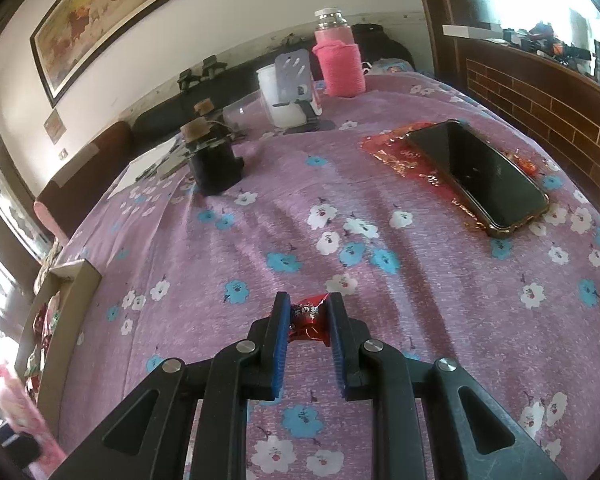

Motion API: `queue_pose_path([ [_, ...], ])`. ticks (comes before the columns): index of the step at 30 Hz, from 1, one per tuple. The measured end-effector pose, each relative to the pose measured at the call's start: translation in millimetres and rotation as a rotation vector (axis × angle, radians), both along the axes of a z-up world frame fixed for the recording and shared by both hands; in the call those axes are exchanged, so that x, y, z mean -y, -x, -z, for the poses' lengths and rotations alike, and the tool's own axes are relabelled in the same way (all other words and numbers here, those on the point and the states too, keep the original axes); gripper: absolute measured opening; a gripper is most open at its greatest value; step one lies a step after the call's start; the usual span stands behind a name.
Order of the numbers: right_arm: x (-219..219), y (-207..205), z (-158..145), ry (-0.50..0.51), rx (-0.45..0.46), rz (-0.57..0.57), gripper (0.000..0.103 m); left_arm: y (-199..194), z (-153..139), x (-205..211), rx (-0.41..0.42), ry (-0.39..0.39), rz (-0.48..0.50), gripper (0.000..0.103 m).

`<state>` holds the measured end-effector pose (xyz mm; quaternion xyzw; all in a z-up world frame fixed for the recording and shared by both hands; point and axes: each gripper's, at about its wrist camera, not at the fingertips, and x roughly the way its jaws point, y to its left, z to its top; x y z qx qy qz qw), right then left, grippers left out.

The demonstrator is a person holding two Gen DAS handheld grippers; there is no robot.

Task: Organize snacks
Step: 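Carry both snacks over the cardboard box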

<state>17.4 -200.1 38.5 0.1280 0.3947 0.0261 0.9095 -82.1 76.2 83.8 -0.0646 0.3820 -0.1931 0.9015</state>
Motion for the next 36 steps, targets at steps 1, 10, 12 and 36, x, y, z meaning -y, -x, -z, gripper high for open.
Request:
queue_pose_path([
  [1,1,0,0,-0.002,0.0,0.003,0.02,2,-1,-4,0.002,0.004,-0.01,0.023],
  [10,11,0,4,-0.034,-0.016,0.038,0.02,22,-6,-44,0.009,0.057,-0.094,0.023],
  [12,15,0,5,-0.048,-0.021,0.046,0.021,25,-7,-51,0.015,0.065,-0.107,0.023],
  [36,-92,54,-44,-0.005,0.056,-0.227,0.02,41,8,-144,0.019,0.15,-0.269,0.023],
])
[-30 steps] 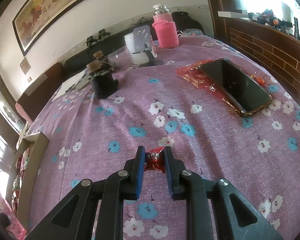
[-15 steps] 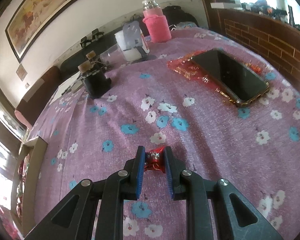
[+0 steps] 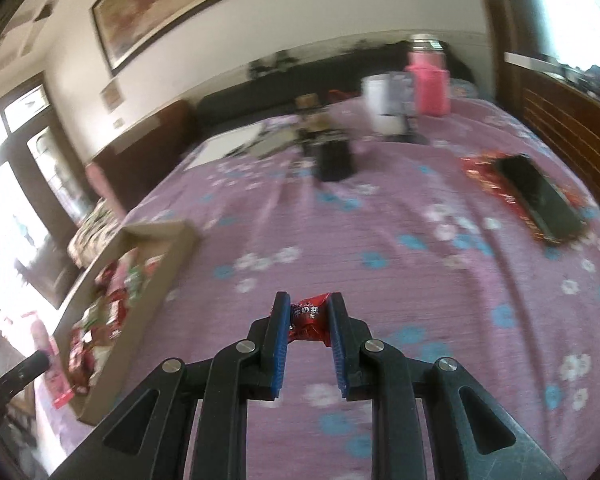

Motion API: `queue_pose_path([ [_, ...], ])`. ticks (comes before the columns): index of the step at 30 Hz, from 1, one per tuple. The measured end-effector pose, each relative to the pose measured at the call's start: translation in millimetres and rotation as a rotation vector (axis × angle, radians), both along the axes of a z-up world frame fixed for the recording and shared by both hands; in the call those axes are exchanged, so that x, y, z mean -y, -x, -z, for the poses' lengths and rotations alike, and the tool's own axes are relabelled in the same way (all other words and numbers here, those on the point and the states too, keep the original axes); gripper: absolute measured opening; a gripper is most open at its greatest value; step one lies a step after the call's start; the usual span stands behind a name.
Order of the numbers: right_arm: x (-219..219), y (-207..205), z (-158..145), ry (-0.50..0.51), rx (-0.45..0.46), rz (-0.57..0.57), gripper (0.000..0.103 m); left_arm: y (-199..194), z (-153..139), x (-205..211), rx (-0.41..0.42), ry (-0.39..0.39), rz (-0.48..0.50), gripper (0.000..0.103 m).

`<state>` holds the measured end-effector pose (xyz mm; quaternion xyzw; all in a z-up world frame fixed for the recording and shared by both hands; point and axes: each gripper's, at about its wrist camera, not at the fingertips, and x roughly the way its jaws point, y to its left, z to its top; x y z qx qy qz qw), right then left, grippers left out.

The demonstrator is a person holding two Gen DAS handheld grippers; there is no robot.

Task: Organize snacks
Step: 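Carry both snacks over the cardboard box, then open both tools to drop the snacks into the box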

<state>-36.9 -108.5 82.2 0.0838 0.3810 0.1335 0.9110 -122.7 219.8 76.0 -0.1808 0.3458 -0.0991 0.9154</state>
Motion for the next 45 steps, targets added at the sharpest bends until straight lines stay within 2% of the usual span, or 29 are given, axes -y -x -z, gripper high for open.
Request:
queue_pose_path([
  [7,-48,9,1,-0.006,-0.008,-0.114,0.02,-1,4,-21,-0.01,0.01,-0.05,0.023],
  [14,-71,17,-6,-0.018,-0.003,-0.177,0.021,2,1,-39,-0.009,-0.011,-0.101,0.023],
  [23,-118,21,-3,-0.046,-0.033,-0.282,0.021,-12,14,-61,-0.066,-0.032,-0.145,0.023],
  [29,-156,27,-3,-0.034,-0.033,-0.366,0.021,-27,23,-70,-0.103,-0.027,-0.14,0.023],
  [35,-190,19,1,-0.006,-0.037,-0.405,0.021,-47,15,-75,-0.096,-0.045,-0.123,0.023],
  [38,-208,10,3,0.04,-0.026,-0.411,0.021,-65,18,-77,-0.117,-0.047,-0.116,0.023],
  [42,-226,-3,9,0.108,-0.015,-0.4,0.021,-79,26,-85,-0.161,-0.007,-0.128,0.023],
  [45,-232,-13,14,0.116,-0.028,-0.393,0.023,-76,31,-93,-0.171,0.032,-0.143,0.023],
])
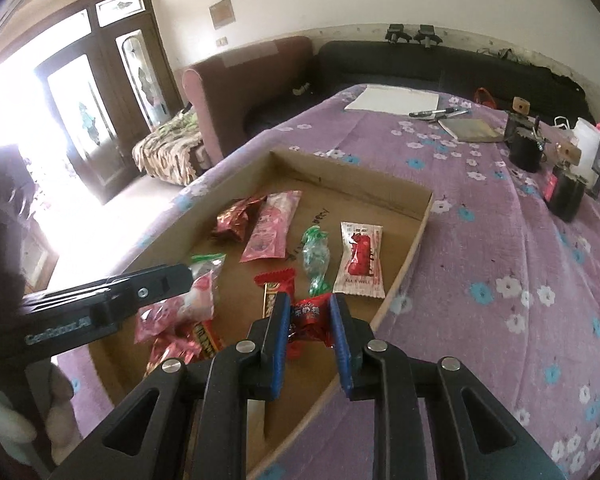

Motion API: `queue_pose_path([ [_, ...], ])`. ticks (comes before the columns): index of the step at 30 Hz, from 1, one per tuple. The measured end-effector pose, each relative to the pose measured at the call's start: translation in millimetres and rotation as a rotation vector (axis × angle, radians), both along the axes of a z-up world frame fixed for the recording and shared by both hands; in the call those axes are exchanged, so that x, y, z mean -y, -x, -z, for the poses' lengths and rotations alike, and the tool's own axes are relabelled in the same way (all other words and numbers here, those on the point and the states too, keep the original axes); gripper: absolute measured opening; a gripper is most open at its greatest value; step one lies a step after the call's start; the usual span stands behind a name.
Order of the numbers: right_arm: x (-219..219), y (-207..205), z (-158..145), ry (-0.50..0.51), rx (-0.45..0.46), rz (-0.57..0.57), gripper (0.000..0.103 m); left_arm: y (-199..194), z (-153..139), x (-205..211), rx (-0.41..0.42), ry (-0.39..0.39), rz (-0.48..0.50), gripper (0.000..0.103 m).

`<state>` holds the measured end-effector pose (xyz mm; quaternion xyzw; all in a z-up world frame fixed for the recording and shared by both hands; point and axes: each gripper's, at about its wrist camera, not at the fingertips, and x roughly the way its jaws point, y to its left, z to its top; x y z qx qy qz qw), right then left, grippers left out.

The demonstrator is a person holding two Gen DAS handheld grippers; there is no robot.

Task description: Organize snacks

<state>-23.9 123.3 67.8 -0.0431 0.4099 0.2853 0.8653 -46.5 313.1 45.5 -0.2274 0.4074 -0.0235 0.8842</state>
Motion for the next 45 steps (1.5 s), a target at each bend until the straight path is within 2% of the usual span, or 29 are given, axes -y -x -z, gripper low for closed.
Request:
queue_pose_path([
  [2,-1,-4,2,-0.006,-0.003,0.004,0.023,4,0,-3,0.002,0.005,-0.005,0.025],
  [4,0,-6,3,-0.022,-0.009,0.008,0.027,9,-2,-4,0.0,-0.008,-0.017,0.033],
  [6,2,-6,2,-0.038,-0.011,0.016,0.036,14,-5,-7,0.005,-0.017,-0.042,0.051],
  [10,12,-3,-1,-0.078,-0.018,0.034,0.037,26,-16,-6,0.037,-0.065,-0.083,0.052],
  [16,37,12,-6,-0.121,-0.02,0.066,0.047,52,-37,13,0.113,-0.279,-0.223,0.059],
  [17,41,15,-6,-0.129,-0.022,0.071,0.047,55,-40,17,0.127,-0.307,-0.238,0.062],
  [18,46,18,-6,-0.136,-0.024,0.08,0.047,59,-43,21,0.143,-0.341,-0.258,0.072],
  [20,58,27,-6,-0.148,-0.024,0.099,0.047,68,-49,28,0.172,-0.395,-0.295,0.081],
  [24,78,45,-8,-0.166,-0.003,0.119,0.055,80,-58,47,0.21,-0.474,-0.318,0.082],
  [30,95,67,-11,-0.141,0.05,0.126,0.06,82,-58,72,0.187,-0.515,-0.277,0.082],
  [33,103,79,-12,-0.124,0.087,0.131,0.065,84,-57,82,0.179,-0.517,-0.265,0.082],
  [38,110,92,-11,-0.082,0.131,0.133,0.067,90,-59,92,0.184,-0.523,-0.262,0.082],
  [45,116,103,-7,-0.042,0.171,0.138,0.073,105,-63,87,0.23,-0.491,-0.32,0.082],
])
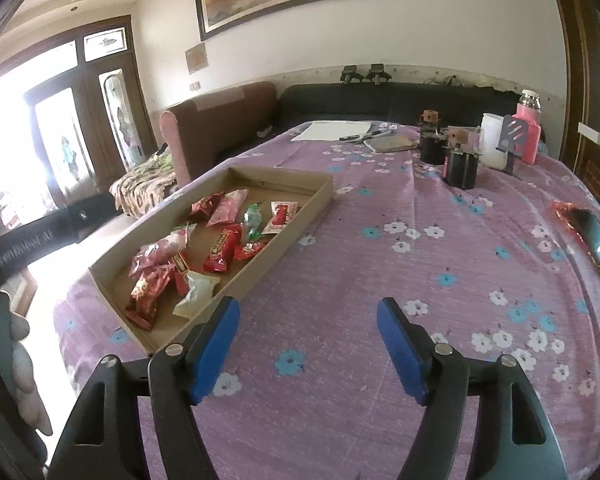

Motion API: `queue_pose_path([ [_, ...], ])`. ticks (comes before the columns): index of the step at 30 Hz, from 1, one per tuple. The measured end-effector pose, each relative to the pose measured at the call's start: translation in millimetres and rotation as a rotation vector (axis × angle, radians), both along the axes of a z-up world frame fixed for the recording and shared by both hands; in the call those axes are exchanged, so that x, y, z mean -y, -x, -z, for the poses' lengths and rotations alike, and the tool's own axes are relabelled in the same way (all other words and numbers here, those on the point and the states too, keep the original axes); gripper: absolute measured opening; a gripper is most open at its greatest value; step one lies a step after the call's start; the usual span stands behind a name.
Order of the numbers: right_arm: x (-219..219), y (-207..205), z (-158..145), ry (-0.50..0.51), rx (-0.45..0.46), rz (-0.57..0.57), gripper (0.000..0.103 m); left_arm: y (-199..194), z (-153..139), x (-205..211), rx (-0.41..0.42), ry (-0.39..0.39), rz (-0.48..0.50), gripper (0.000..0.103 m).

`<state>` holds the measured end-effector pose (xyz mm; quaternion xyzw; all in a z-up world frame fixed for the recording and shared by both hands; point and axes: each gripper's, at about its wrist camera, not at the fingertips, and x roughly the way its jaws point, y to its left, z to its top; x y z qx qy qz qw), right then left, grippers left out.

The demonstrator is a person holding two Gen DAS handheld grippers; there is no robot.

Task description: Organize snacks

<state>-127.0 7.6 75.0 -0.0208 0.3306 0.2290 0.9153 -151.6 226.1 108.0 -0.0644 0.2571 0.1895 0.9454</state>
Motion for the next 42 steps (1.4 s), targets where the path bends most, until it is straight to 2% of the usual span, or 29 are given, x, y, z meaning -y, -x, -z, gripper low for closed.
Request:
queue_pose_path([
  [4,0,1,5,0.006,-0.008,0.0,0.073,30,-15,-18,0.151,0.014,-0.094,0.084],
  [6,-1,3,6,0.01,-0.005,-0.002,0.073,47,-23,-27,0.227,0.006,-0.153,0.096],
  [8,-3,5,6,0.018,0.002,-0.005,0.074,62,-30,-35,0.299,0.001,-0.21,0.103],
  [11,-7,8,5,0.03,0.02,-0.015,0.074,77,-37,-45,0.36,0.003,-0.289,0.103],
  [13,-9,8,5,0.034,0.024,-0.021,0.074,76,-38,-53,0.334,0.023,-0.3,0.103],
  [17,-10,9,4,0.032,0.025,-0.028,0.074,57,-30,-61,0.221,0.091,-0.229,0.103],
  [22,-11,9,3,0.031,0.026,-0.031,0.074,39,-11,-50,0.152,0.077,-0.161,0.103],
  [24,-11,9,3,0.031,0.026,-0.029,0.075,31,-5,-47,0.097,0.102,-0.119,0.103],
  [26,-11,9,4,0.032,0.021,-0.028,0.076,23,4,-47,0.048,0.149,-0.083,0.103],
  [30,-15,3,8,0.055,-0.014,-0.022,0.077,4,31,-52,-0.095,0.295,-0.022,0.103],
  [33,-17,-8,10,0.104,-0.046,0.007,0.077,-5,48,-55,-0.178,0.372,-0.009,0.103],
  [36,-15,-20,13,0.131,-0.079,0.042,0.077,-6,56,-58,-0.201,0.414,-0.02,0.103],
  [42,-4,-37,20,0.157,-0.141,0.106,0.077,-4,58,-61,-0.209,0.429,-0.025,0.103],
])
